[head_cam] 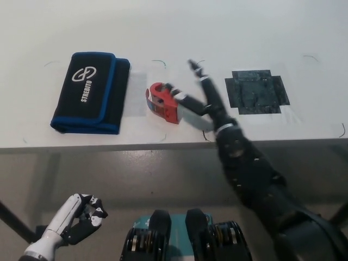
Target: Use the right hand to move the tape on the right hand side to the notebook on the left hand side
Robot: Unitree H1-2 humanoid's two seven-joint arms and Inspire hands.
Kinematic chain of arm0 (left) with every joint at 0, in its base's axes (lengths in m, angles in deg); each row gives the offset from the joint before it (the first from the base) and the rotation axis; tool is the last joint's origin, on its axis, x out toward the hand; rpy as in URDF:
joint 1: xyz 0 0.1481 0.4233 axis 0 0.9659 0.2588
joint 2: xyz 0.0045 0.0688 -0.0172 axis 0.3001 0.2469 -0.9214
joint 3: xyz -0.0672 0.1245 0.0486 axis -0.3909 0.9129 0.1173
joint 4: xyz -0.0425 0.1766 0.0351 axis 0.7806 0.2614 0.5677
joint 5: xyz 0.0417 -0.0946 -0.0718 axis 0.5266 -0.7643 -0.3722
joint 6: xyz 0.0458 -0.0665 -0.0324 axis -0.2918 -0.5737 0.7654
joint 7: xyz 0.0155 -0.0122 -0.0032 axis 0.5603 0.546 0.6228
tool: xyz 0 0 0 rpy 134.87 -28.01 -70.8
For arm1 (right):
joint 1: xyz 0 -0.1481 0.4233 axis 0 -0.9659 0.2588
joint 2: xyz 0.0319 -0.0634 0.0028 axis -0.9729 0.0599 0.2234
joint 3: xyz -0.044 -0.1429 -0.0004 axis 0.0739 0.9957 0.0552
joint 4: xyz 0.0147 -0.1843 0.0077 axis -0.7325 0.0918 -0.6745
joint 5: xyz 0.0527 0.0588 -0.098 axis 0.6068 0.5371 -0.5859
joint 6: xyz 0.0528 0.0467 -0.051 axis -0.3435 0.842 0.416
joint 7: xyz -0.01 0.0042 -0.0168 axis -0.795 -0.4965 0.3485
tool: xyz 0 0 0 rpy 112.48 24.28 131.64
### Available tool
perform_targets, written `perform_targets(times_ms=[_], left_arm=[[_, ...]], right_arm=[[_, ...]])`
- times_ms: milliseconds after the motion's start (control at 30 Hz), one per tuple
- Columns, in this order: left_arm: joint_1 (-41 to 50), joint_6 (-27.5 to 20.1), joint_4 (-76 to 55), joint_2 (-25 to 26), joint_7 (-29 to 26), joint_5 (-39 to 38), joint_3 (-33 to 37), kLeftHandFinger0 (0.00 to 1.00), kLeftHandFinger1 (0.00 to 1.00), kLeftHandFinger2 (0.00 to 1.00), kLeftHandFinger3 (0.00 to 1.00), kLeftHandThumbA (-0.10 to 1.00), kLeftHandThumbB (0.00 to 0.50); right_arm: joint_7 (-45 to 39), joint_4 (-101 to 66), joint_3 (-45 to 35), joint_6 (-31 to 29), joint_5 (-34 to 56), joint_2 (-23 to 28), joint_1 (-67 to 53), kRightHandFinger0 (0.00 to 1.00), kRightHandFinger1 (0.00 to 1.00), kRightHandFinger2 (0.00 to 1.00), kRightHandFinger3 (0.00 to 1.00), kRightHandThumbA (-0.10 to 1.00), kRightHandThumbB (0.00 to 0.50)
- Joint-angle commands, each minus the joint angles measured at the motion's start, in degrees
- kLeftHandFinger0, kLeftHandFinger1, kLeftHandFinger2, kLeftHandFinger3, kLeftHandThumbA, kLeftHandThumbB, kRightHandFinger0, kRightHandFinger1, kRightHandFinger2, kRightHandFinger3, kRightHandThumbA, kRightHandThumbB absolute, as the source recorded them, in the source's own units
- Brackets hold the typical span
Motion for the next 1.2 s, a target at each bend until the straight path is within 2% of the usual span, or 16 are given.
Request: perform_targets(times_ms=[0, 67, 200, 267, 333, 400, 433, 467, 667, 733, 767, 833, 867, 933, 1000, 1167], left_arm=[[-1.04, -0.04, -1.66, 1.51, 0.38, 0.27, -0.85, 0.12, 0.22, 0.44, 0.70, 0.01, 0.163], [-0.74, 0.04, -1.58, 1.78, 0.41, 0.58, -0.73, 0.13, 0.23, 0.43, 0.70, 0.00, 0.160], [-0.09, -0.25, -1.83, 2.32, 0.62, 0.29, -0.90, 0.08, 0.21, 0.43, 0.70, -0.01, 0.158], [0.09, 0.83, -2.38, 1.97, 0.88, 0.33, -0.62, 0.10, 0.22, 0.45, 0.70, 0.01, 0.160], [0.27, 0.71, -2.48, 1.99, 1.10, 0.01, -0.57, 0.08, 0.19, 0.42, 0.69, 0.03, 0.162], [-0.02, 0.99, -2.38, 2.07, 1.16, -0.14, -0.70, 0.07, 0.18, 0.41, 0.70, 0.06, 0.165], [-0.05, 0.89, -2.27, 2.09, 1.15, -0.20, -0.72, 0.07, 0.18, 0.41, 0.70, 0.06, 0.162], [-0.02, 0.98, -2.33, 2.27, 1.33, -0.23, -0.69, 0.08, 0.19, 0.43, 0.71, 0.08, 0.160], [-0.67, 1.08, -1.54, 2.33, 1.36, -0.56, -0.83, 0.09, 0.20, 0.45, 0.72, 0.07, 0.163], [-0.69, 1.20, -1.76, 2.59, 1.23, -0.72, -1.23, 0.09, 0.20, 0.44, 0.71, 0.08, 0.164], [-0.67, 1.26, -1.77, 2.70, 1.25, -0.89, -1.40, 0.09, 0.20, 0.44, 0.71, 0.08, 0.164], [-0.71, 1.65, -2.02, 2.86, 0.98, -0.30, -1.42, 0.06, 0.19, 0.42, 0.71, 0.09, 0.162], [-0.75, 1.37, -1.79, 2.83, 0.88, -0.39, -1.46, 0.06, 0.19, 0.41, 0.71, 0.09, 0.168], [-0.20, 0.89, -2.05, 2.84, 0.78, -0.47, -1.50, 0.06, 0.19, 0.41, 0.70, 0.09, 0.171], [0.16, -0.30, -1.65, 2.75, 0.44, -0.51, -1.50, 0.11, 0.24, 0.47, 0.69, 0.08, 0.169], [1.34, 0.42, -2.41, 2.31, -0.24, -0.45, -2.11, 0.08, 0.21, 0.44, 0.68, 0.08, 0.177]], right_arm=[[-6.01, -25.78, 0.98, 7.77, -4.03, 8.34, -6.04, 1.00, 1.00, 1.00, 1.00, 0.81, 0.500], [-9.54, -38.32, 0.48, 12.75, -4.48, 12.28, -11.85, 1.00, 1.00, 1.00, 1.00, 0.81, 0.500], [-10.56, -44.33, 0.53, 12.78, -4.24, 14.54, -15.68, 1.00, 1.00, 1.00, 1.00, 0.82, 0.500], [-15.02, -52.18, 0.27, 12.93, -0.11, 18.42, -21.40, 1.00, 1.00, 1.00, 1.00, 0.83, 0.402], [-15.20, -57.25, 0.79, 13.41, -1.94, 20.15, -26.39, 1.00, 1.00, 1.00, 1.00, 0.86, 0.388], [-16.51, -61.21, 0.97, 14.73, 0.43, 20.84, -30.80, 1.00, 1.00, 1.00, 1.00, 0.83, 0.373], [-16.55, -61.97, 1.12, 14.23, 0.68, 21.14, -32.48, 1.00, 1.00, 1.00, 1.00, 0.87, 0.363], [-16.01, -62.17, 1.61, 10.16, 1.99, 21.34, -37.25, 1.00, 1.00, 1.00, 1.00, 0.97, 0.324], [-13.57, -63.33, 2.20, 2.88, 1.69, 20.76, -47.19, 1.00, 1.00, 1.00, 1.00, 1.00, 0.330], [-12.53, -63.90, 2.28, 0.17, 1.31, 20.32, -51.47, 1.00, 1.00, 1.00, 1.00, 1.00, 0.273], [-12.70, -63.98, 2.18, -0.01, 2.28, 19.96, -52.08, 1.00, 1.00, 1.00, 1.00, 1.00, 0.263], [-12.23, -63.20, 1.78, -0.99, 2.70, 19.15, -53.16, 1.00, 1.00, 1.00, 1.00, 1.00, 0.279], [-12.23, -63.38, 1.55, -0.29, 2.57, 18.78, -53.75, 1.00, 1.00, 1.00, 1.00, 1.00, 0.261], [-12.10, -61.83, 1.09, 1.29, 2.80, 17.28, -53.57, 1.00, 1.00, 1.00, 1.00, 1.00, 0.182], [-12.64, -60.31, 1.02, 2.33, 2.64, 16.74, -52.75, 1.00, 1.00, 1.00, 1.00, 1.00, 0.169], [-11.75, -57.78, 1.10, 1.15, -2.11, 16.75, -51.05, 1.00, 1.00, 1.00, 1.00, 1.00, 0.190]])
